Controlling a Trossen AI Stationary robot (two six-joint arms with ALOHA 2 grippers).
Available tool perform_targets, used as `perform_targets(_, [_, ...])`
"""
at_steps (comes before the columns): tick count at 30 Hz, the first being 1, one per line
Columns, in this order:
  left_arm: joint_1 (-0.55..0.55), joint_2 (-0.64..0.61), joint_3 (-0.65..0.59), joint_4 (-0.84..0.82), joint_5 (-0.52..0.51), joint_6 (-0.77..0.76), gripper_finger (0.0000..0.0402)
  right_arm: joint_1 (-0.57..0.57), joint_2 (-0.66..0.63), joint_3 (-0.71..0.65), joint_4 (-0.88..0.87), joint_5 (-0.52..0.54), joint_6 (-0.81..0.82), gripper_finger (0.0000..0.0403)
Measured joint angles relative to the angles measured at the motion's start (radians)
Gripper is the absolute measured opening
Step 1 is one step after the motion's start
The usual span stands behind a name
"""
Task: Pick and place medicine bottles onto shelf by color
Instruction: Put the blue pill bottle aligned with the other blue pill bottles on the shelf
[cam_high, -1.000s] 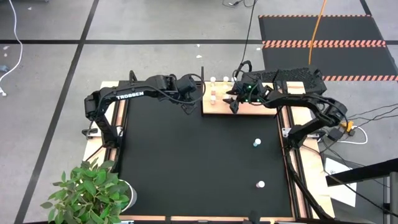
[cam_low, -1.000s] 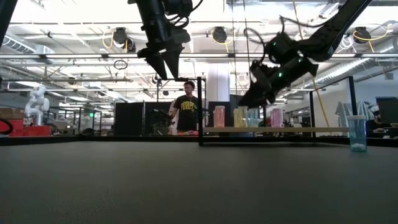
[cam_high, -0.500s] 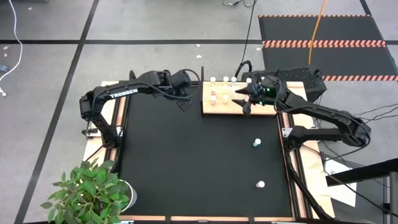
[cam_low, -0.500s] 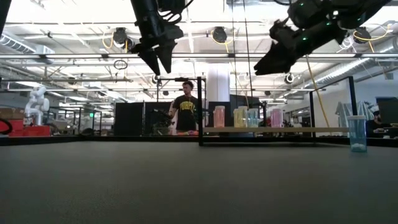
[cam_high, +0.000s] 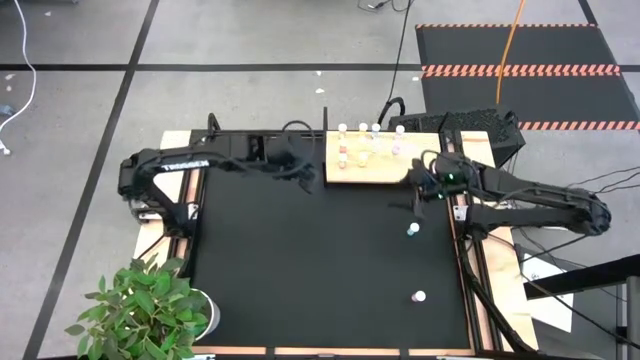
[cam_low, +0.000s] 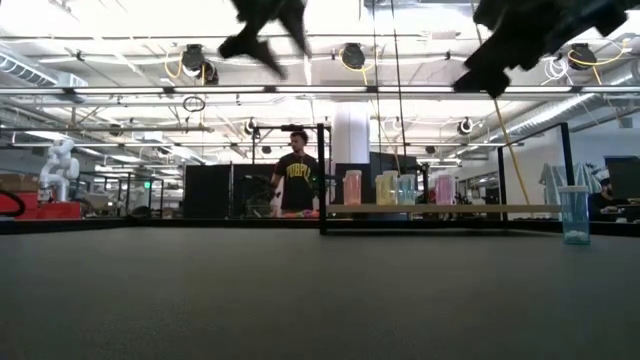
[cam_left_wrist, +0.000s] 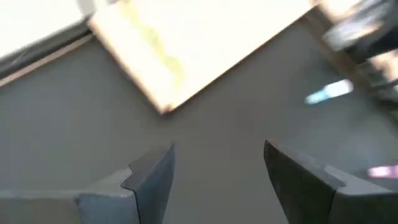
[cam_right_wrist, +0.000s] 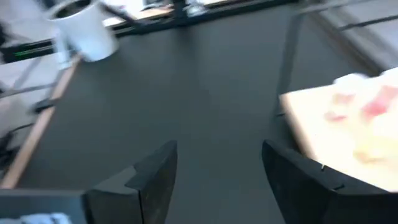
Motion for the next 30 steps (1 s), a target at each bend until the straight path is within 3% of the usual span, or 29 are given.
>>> perform_targets(7, [-0.162,-0.049,0.001,0.182,-0.111,0.078,0.0248,0.275,-0.03,0.0,-0.042,0.088,0.207,0.0207])
perform_targets(14, [-0.286,-0.138,0.001,0.173,-0.191,0.093,0.0248,0.577,0.016,0.0,0.022,0.435,0.45,0.0201])
perform_targets(19, [-0.47,-0.141,0.002,0.176,-0.3,0.082,0.0248,0.755,0.077,0.0,0.067,0.654,0.62,0.0201])
perform_targets(23, [-0.619,-0.086,0.002,0.232,-0.318,0.089,0.0248,0.86,0.167,-0.001,0.203,0.677,0.756,0.0201])
perform_targets(27, [-0.743,-0.023,0.002,0.337,-0.348,0.138,0.0248,0.966,0.283,0.007,0.439,0.727,0.788,0.0201])
perform_targets(30, [-0.786,0.021,0.001,0.385,-0.387,0.145,0.0248,1.008,0.369,0.076,0.422,0.76,0.806,0.0201])
